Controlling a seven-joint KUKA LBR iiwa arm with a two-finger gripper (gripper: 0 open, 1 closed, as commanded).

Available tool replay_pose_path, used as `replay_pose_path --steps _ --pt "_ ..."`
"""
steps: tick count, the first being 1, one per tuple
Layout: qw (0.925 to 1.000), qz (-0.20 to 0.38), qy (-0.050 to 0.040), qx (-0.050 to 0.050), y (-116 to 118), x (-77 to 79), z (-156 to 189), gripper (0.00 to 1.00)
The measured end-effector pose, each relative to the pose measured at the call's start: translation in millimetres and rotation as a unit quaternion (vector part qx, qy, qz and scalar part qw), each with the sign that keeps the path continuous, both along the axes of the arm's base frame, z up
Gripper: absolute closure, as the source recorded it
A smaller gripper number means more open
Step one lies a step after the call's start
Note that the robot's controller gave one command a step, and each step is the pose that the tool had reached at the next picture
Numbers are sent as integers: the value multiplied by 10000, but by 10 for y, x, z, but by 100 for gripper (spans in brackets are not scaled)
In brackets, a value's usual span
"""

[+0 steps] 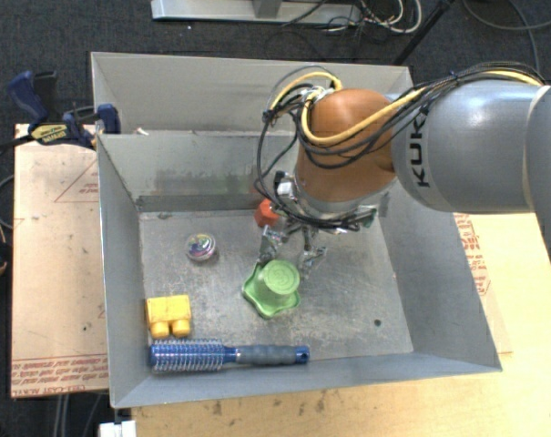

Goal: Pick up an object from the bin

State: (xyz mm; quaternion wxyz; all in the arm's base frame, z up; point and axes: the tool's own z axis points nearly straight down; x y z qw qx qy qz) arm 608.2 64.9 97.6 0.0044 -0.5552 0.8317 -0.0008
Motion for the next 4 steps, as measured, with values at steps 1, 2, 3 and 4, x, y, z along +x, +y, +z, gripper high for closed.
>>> replay_pose_path --steps 1,2,3,4 --pt "10000 -8 3 10 96 -123 -43 100" --pt "9999 154 2 9 136 -270 -65 100" --pt "9978 654 -55 50 411 -564 -103 100" --pt "9992 271 -264 88 902 -817 -103 100"
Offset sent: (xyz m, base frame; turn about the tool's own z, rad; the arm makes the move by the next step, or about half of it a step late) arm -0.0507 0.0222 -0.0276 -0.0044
